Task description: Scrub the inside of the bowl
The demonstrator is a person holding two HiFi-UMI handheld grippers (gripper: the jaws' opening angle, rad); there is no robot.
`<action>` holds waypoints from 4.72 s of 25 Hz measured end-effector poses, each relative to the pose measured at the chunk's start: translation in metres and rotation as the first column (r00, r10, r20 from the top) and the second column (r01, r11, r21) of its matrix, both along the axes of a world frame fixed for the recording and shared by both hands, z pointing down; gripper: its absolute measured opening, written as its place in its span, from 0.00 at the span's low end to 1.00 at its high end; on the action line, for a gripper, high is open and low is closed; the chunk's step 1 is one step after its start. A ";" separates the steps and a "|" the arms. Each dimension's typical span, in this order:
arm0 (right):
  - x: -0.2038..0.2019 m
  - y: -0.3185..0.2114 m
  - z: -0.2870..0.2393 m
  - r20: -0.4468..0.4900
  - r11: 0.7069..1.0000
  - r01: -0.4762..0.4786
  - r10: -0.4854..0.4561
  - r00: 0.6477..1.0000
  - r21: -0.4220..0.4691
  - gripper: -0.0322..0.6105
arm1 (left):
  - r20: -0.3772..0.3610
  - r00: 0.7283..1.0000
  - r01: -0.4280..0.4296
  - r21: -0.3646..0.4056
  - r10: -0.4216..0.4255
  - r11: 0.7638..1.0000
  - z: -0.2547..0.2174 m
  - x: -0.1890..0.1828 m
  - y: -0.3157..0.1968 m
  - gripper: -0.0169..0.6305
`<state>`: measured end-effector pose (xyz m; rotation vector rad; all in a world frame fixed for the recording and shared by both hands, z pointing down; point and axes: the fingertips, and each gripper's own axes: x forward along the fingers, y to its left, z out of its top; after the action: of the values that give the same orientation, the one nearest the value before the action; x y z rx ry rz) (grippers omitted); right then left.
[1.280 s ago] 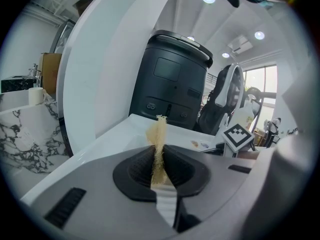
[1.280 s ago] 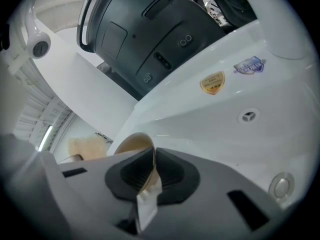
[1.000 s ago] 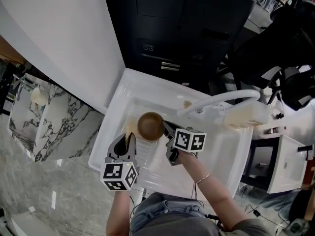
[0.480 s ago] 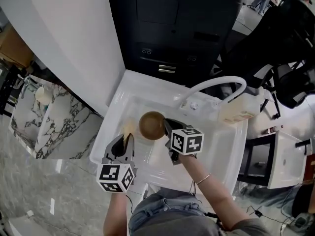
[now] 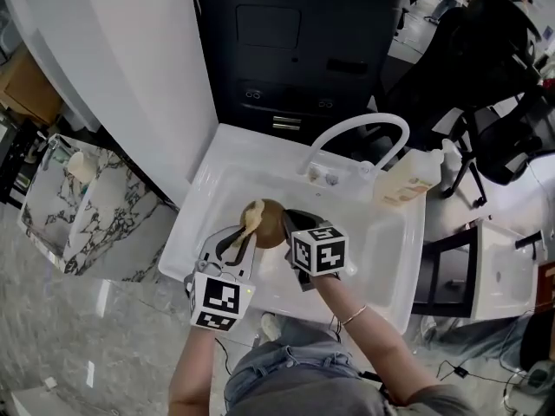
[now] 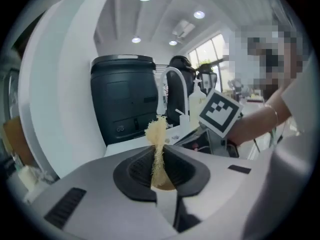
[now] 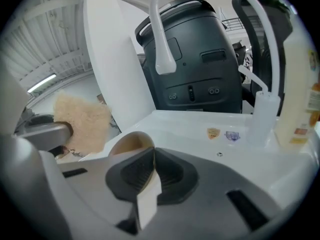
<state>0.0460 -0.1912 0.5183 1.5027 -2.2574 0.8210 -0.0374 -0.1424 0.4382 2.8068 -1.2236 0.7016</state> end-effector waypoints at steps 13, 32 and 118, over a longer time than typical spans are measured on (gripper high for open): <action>-0.028 0.024 -0.028 -0.101 0.992 0.074 -0.064 0.993 0.101 0.08 | 0.539 0.834 -0.202 0.098 0.119 0.974 0.042 0.002 0.018 0.10; -0.051 0.029 -0.037 -0.140 0.972 0.184 -0.164 0.976 0.145 0.08 | 0.198 0.942 -0.211 -0.278 0.271 0.937 0.074 0.009 0.048 0.10; -0.018 -0.007 -0.011 0.021 0.993 0.120 -0.121 0.992 0.020 0.09 | 0.059 0.919 -0.308 -0.504 0.389 0.807 0.067 0.028 0.037 0.10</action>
<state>0.0280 -0.1980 0.5070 1.3561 -2.3519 0.7874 -0.0098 -0.1057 0.5053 2.5832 -0.4263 1.0927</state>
